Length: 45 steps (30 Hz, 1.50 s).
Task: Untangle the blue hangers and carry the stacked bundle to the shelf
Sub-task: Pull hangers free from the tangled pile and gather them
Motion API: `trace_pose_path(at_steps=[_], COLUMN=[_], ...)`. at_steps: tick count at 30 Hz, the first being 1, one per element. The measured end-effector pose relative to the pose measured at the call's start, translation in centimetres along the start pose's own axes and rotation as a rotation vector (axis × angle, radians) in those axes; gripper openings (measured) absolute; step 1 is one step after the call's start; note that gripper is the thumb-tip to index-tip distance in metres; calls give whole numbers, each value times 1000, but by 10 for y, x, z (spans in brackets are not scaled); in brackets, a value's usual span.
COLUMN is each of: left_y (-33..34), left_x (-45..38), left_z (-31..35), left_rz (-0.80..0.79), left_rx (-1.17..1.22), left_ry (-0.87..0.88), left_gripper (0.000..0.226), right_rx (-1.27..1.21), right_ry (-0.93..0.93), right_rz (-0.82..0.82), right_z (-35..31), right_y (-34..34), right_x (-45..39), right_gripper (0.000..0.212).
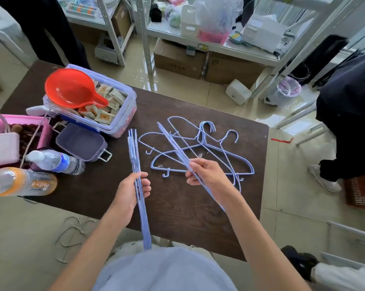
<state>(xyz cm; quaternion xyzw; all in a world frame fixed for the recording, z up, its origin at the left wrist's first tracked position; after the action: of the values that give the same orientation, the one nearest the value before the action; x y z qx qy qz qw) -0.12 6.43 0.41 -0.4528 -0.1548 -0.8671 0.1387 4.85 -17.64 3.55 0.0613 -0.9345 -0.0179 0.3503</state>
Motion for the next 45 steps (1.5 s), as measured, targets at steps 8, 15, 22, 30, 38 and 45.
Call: trace_pose_path(at_steps=[8, 15, 22, 30, 38, 45], left_y=[32, 13, -4, 57, 55, 48], left_x=[15, 8, 10, 7, 14, 36], left_z=[17, 58, 144, 132, 87, 81], left_rz=[-81, -102, -141, -361, -391, -445], left_rx=[-114, -62, -90, -552, -554, -372], left_ry=[46, 65, 172, 47, 107, 71], left_gripper=[24, 16, 25, 25, 8, 25], right_rx=[3, 627, 1491, 1503, 715, 468], right_ry=[-32, -219, -589, -843, -742, -741], right_rz=[95, 200, 254, -153, -62, 178], right_z=[-5, -52, -121, -147, -111, -79], right_y=[68, 45, 7, 50, 84, 103], right_x=[11, 14, 43, 16, -26, -44], right_gripper=[22, 21, 40, 36, 50, 57])
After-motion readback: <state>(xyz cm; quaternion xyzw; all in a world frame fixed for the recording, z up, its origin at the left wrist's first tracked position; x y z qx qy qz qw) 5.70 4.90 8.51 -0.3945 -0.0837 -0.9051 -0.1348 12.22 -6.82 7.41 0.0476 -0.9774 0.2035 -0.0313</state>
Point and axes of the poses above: each hand's wrist, its own x-axis away from the middle knuckle, its own y-axis out of the palm, z = x × y, the point moved 7 cm from there along -x, towards the middle knuckle
